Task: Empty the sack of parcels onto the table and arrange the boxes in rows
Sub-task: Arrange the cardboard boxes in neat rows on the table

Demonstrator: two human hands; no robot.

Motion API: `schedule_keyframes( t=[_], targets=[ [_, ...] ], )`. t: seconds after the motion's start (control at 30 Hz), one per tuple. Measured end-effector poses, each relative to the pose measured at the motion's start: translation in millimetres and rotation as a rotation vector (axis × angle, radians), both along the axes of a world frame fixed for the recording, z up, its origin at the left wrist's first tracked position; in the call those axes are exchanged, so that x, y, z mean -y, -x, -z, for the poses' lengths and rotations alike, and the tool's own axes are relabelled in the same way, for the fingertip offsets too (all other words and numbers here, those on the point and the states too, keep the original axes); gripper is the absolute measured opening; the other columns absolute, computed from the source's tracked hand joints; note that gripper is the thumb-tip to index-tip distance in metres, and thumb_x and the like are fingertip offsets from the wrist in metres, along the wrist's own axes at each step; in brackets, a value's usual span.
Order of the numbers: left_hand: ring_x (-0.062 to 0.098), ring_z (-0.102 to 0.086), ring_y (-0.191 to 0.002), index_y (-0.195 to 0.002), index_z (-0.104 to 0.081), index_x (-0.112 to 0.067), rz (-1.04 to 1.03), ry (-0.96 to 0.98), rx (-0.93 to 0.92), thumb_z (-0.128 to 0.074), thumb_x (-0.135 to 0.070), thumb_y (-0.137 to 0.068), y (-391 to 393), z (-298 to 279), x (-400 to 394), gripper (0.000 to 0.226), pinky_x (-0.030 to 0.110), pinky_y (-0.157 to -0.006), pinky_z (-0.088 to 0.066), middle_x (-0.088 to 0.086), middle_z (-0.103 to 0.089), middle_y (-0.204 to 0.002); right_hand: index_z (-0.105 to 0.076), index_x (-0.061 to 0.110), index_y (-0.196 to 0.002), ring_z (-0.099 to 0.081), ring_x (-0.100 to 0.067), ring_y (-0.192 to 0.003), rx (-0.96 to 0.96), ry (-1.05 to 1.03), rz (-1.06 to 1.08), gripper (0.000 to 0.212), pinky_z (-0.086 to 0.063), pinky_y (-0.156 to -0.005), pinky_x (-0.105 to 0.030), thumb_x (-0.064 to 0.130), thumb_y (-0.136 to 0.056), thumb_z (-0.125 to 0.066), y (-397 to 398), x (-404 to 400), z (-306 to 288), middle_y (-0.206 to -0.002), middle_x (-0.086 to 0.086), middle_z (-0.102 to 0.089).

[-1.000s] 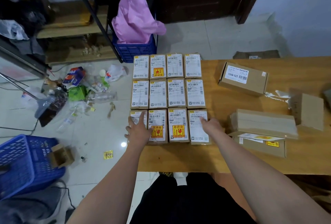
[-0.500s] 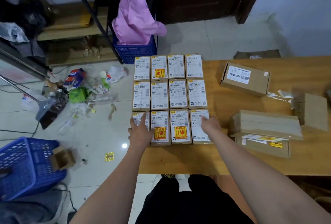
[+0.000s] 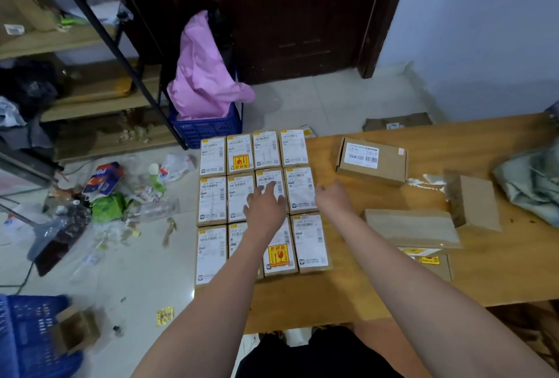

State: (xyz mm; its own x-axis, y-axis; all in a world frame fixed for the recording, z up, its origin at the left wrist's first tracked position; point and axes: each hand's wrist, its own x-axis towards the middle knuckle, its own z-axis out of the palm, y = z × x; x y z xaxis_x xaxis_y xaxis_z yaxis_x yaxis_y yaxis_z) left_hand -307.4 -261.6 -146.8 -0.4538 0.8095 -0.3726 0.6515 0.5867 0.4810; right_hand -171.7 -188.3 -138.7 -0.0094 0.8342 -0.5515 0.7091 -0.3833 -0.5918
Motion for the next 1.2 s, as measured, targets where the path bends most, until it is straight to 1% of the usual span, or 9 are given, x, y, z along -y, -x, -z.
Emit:
schedule_keyframes(
  t=[0.1, 0.47, 0.63, 0.7, 0.77, 0.83, 0.9, 1.03, 1.2],
  targets=[
    [0.035, -0.038, -0.136, -0.148, -0.039, -0.024, 0.073, -0.043, 0.024, -0.043, -0.035, -0.1, -28, -12, -35, 0.049, 0.057, -0.107, -0.037, 0.012, -0.04, -0.151, -0.031, 0.002, -0.147, -0.046, -0.035, -0.132, -0.033, -0.066, 0.025, 0.056, -0.042, -0.103, -0.039, 0.03, -0.101, -0.044, -15, -24, -21, -0.145, -0.018, -0.046],
    [0.036, -0.059, -0.111, -0.145, -0.042, -0.02, 0.206, -0.097, 0.191, -0.045, -0.028, -0.097, -126, -21, -133, 0.049, 0.041, -0.089, -0.051, 0.016, -0.061, -0.128, -0.045, 0.003, -0.136, -0.053, -0.032, -0.124, -0.006, -0.027, 0.145, 0.044, -0.041, -0.087, -0.027, 0.023, -0.097, -0.05, -118, -107, -42, -0.137, -0.016, -0.054],
    [0.027, -0.061, -0.099, -0.15, -0.036, -0.019, 0.124, -0.005, 0.264, -0.045, -0.027, -0.099, -147, -3, -173, 0.052, 0.027, -0.073, -0.042, 0.013, -0.057, -0.136, -0.055, -0.001, -0.128, -0.057, -0.03, -0.117, -0.042, 0.069, 0.187, 0.038, -0.044, -0.086, -0.029, 0.016, -0.094, -0.055, -161, -143, -26, -0.126, -0.013, -0.059],
    [0.027, -0.061, -0.101, -0.15, -0.035, -0.017, 0.096, 0.02, 0.271, -0.046, -0.025, -0.099, -147, 8, -189, 0.052, 0.028, -0.075, -0.043, 0.013, -0.057, -0.135, -0.057, 0.002, -0.125, -0.059, -0.031, -0.109, -0.053, 0.114, 0.19, 0.036, -0.048, -0.087, -0.032, 0.014, -0.091, -0.056, -173, -160, -16, -0.12, -0.012, -0.062],
    [0.031, -0.059, -0.112, -0.148, -0.036, -0.016, 0.065, 0.038, 0.261, -0.048, -0.025, -0.099, -145, 21, -204, 0.051, 0.035, -0.089, -0.049, 0.014, -0.056, -0.136, -0.056, 0.003, -0.124, -0.059, -0.029, -0.098, -0.055, 0.163, 0.192, 0.036, -0.05, -0.085, -0.034, 0.014, -0.09, -0.055, -181, -178, -1, -0.11, -0.011, -0.062],
    [0.036, -0.048, -0.127, -0.149, -0.034, -0.015, 0.043, 0.053, 0.222, -0.05, -0.025, -0.098, -141, 35, -217, 0.054, 0.044, -0.107, -0.04, 0.018, -0.05, -0.141, -0.055, 0.006, -0.121, -0.056, -0.028, -0.09, -0.037, 0.212, 0.201, 0.032, -0.047, -0.078, -0.032, 0.014, -0.09, -0.053, -187, -195, 15, -0.104, -0.009, -0.059],
    [0.038, -0.035, -0.138, -0.154, -0.021, -0.014, 0.012, 0.084, 0.194, -0.052, -0.025, -0.098, -137, 46, -228, 0.065, 0.046, -0.114, -0.03, 0.022, -0.041, -0.147, -0.052, 0.009, -0.111, -0.053, -0.027, -0.089, -0.026, 0.248, 0.201, 0.02, -0.044, -0.076, -0.031, 0.012, -0.092, -0.053, -188, -206, 23, -0.1, -0.009, -0.056],
    [0.037, -0.027, -0.143, -0.156, -0.009, -0.012, -0.091, 0.186, 0.265, -0.053, -0.027, -0.097, -129, 76, -239, 0.076, 0.046, -0.117, -0.027, 0.021, -0.033, -0.154, -0.054, 0.007, -0.126, -0.052, -0.025, -0.093, -0.053, 0.29, 0.217, 0.031, -0.041, -0.078, -0.03, 0.011, -0.095, -0.053, -187, -221, 48, -0.106, -0.009, -0.057],
    [0.033, -0.048, -0.128, -0.143, -0.036, -0.012, -0.207, 0.18, 0.42, -0.053, -0.027, -0.094, -132, 94, -234, 0.055, 0.044, -0.108, -0.042, 0.014, -0.047, -0.144, -0.059, 0.008, -0.122, -0.063, -0.03, -0.107, -0.082, 0.325, 0.198, 0.034, -0.054, -0.094, -0.041, 0.008, -0.089, -0.054, -179, -224, 73, -0.118, -0.01, -0.065]
  ],
)
